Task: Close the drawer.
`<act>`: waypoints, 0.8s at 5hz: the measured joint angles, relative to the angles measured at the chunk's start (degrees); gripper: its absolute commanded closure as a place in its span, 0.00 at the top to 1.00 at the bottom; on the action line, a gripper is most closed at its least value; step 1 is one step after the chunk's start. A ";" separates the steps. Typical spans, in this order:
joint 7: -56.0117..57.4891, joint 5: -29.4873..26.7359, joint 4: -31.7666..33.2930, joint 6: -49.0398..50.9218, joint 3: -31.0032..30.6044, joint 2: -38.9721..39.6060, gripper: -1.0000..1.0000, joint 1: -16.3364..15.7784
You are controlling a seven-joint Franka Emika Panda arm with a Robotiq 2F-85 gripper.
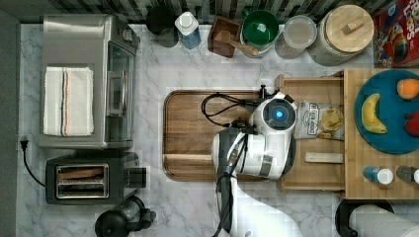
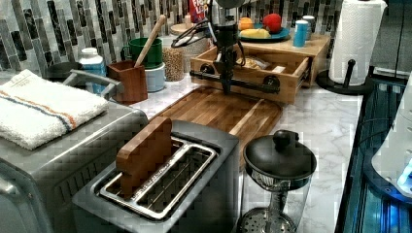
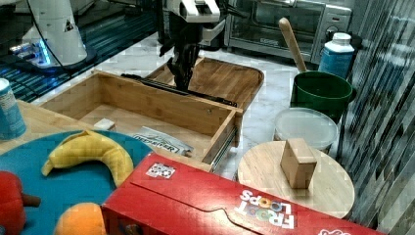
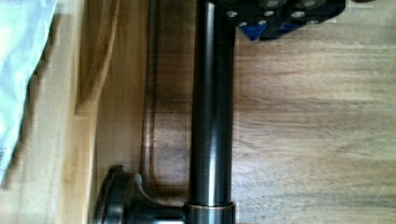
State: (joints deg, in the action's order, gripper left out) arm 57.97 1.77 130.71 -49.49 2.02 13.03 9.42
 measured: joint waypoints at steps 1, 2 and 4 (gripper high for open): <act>2.29 0.00 -0.90 1.06 -0.02 0.24 0.00 0.94; 4.64 -0.04 -3.02 5.96 0.82 0.81 0.00 1.07; 14.21 -0.05 -5.93 5.15 1.15 2.52 0.00 4.14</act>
State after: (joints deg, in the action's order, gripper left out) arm 72.18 1.72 124.77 -44.34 3.17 15.55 13.56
